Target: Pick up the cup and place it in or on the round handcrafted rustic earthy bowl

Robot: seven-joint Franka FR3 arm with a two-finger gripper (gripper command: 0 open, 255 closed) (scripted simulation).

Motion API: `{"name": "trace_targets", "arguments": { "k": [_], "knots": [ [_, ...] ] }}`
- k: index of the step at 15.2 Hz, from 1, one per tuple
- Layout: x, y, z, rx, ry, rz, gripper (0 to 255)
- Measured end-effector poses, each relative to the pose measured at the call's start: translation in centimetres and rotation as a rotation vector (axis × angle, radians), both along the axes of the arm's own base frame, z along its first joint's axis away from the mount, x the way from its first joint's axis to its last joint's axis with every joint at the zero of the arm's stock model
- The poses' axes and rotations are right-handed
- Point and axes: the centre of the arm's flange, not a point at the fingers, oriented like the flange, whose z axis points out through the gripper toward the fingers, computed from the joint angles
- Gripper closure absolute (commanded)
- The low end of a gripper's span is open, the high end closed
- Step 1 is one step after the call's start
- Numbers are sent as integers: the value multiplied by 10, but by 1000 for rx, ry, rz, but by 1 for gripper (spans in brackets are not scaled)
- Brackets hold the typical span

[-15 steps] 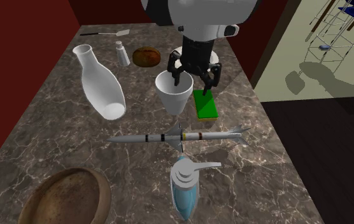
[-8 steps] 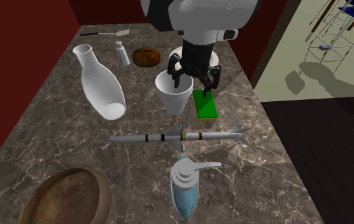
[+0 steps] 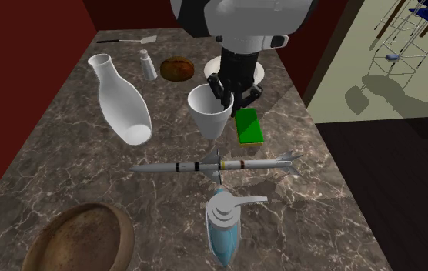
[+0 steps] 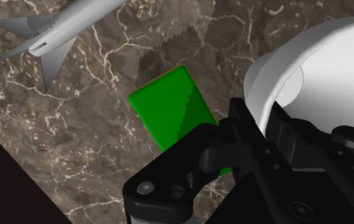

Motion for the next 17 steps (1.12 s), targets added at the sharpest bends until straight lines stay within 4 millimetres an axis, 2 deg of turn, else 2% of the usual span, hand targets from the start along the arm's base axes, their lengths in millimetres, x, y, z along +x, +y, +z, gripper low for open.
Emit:
{"name": "trace_targets", "arguments": {
  "k": [6, 17],
  "knots": [
    [0, 0, 5, 0, 2, 1, 255],
    [-1, 1, 63, -1, 2, 1, 255]
  ]
}}
